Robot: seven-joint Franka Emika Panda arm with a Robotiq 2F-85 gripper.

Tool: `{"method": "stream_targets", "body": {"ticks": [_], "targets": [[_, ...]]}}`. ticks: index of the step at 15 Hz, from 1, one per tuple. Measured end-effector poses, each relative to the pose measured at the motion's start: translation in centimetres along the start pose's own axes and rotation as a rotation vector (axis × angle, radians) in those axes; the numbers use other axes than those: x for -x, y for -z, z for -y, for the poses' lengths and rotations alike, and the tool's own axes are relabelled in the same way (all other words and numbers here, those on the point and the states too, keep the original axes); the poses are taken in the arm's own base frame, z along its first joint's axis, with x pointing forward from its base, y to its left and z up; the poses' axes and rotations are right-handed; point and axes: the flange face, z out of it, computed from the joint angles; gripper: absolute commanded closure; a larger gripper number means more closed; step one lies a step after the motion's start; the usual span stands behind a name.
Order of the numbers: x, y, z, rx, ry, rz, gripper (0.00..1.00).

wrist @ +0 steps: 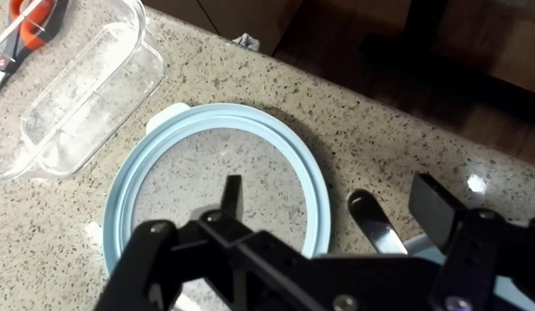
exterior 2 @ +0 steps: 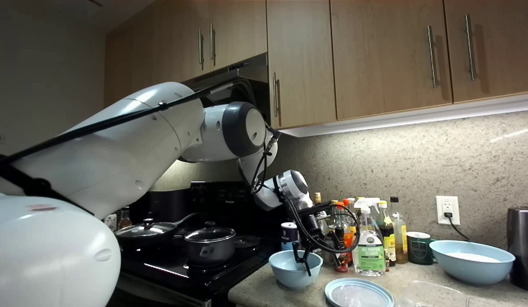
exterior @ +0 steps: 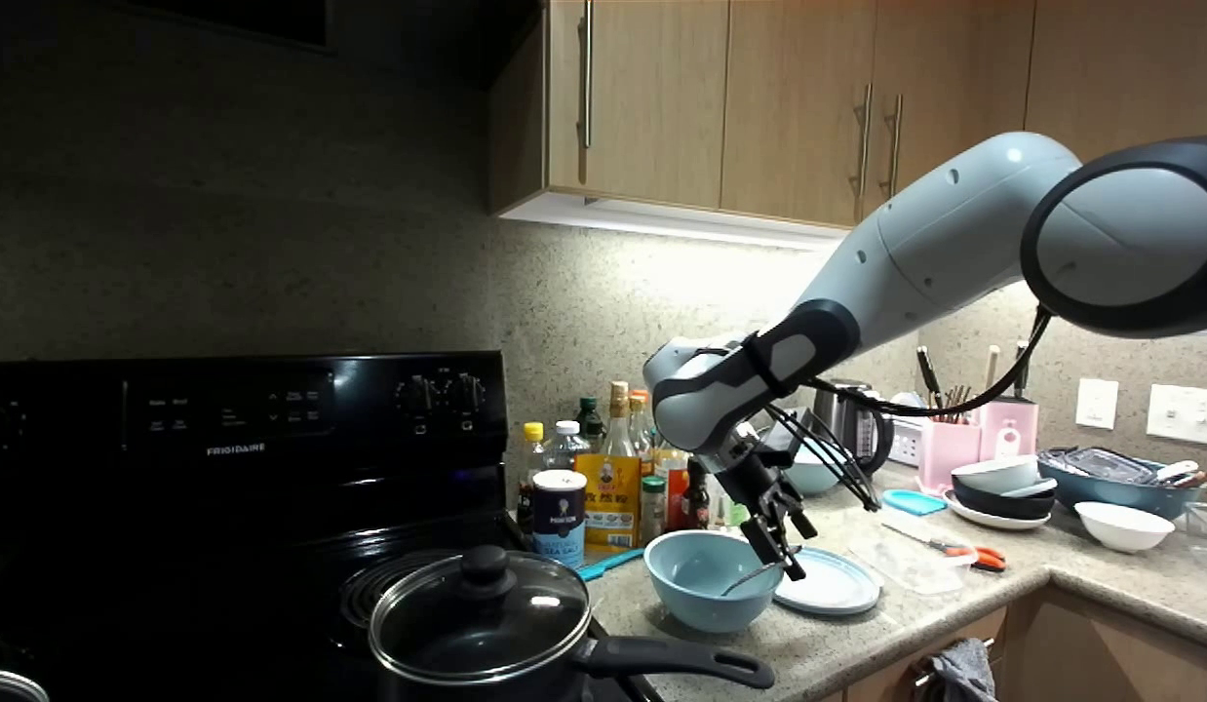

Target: Put the spoon on the blue plate

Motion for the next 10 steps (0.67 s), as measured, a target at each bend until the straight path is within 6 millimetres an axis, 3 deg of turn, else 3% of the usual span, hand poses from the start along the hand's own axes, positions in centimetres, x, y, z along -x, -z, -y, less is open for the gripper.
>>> {"method": "stream_targets", "body": {"ticks": [9, 10], "targets": [[-0.01, 0.15, -0.18, 0.030, 0.003, 0.002, 0.93], [-0.01, 0.19, -0.24, 0.033, 0.003, 0.000, 0.67]]}}
